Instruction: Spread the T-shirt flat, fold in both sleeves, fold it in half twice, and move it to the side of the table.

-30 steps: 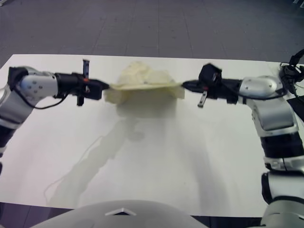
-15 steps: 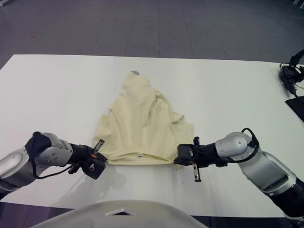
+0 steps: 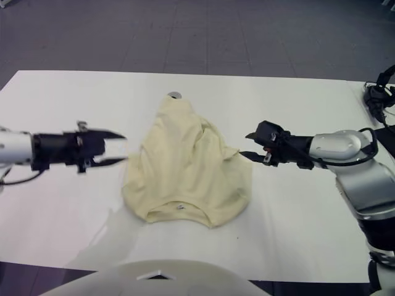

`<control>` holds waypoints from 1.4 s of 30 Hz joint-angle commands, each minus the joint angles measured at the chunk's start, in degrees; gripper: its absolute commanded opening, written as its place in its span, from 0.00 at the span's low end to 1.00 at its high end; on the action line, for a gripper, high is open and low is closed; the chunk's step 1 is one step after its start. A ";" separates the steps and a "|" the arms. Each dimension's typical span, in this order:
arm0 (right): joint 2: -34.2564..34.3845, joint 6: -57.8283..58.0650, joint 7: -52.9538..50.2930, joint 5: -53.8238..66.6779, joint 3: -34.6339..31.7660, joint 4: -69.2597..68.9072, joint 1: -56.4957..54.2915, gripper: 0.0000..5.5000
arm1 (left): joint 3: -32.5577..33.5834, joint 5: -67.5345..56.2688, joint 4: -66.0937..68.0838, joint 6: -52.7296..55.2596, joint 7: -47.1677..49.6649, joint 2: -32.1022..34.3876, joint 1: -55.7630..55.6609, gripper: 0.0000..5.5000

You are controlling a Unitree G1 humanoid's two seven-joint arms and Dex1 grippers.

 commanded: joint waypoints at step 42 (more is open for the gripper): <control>-2.26 13.36 3.92 -1.14 -13.24 -11.40 14.73 0.98 | 5.40 3.72 -5.20 10.09 1.62 -2.93 17.29 0.98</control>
